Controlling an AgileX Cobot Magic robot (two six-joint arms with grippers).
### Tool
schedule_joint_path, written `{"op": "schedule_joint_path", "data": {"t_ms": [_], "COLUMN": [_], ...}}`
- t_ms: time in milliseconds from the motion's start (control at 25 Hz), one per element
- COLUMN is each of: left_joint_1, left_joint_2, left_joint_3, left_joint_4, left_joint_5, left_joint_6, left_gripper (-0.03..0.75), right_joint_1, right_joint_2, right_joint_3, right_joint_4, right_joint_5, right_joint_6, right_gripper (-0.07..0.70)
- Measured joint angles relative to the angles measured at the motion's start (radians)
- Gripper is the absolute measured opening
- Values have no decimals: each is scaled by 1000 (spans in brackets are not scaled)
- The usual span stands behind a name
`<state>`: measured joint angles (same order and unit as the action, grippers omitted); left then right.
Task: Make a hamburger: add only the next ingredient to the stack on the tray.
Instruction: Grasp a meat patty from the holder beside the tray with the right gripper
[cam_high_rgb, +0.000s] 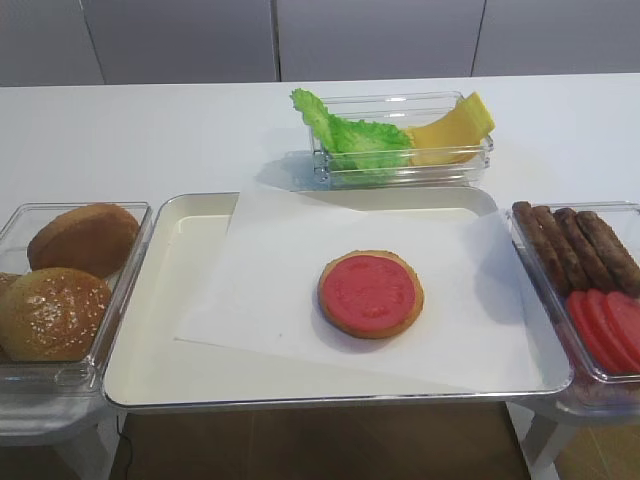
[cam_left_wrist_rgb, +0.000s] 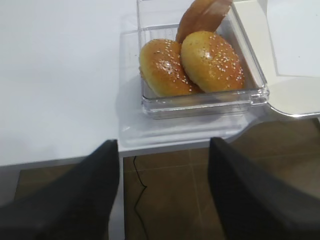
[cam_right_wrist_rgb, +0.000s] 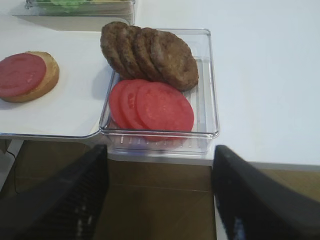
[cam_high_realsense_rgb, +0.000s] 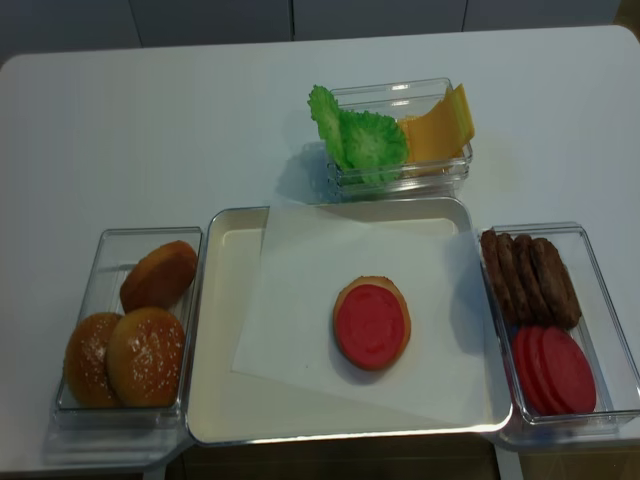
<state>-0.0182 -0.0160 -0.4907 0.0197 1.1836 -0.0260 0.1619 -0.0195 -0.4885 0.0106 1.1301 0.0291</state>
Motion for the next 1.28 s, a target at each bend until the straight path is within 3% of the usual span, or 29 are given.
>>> {"op": "schedule_joint_path", "data": {"t_ms": [1280], "left_joint_1": [0], "left_joint_2": [0], "left_joint_3": [0], "left_joint_4": [0], "left_joint_5": [0], "left_joint_6": [0], "left_gripper": [419], "right_joint_1": [0], "right_joint_2": [0], "right_joint_3": [0], "right_joint_4": [0], "right_joint_5": [0], "right_joint_6": [4], "right_gripper": [500]}}
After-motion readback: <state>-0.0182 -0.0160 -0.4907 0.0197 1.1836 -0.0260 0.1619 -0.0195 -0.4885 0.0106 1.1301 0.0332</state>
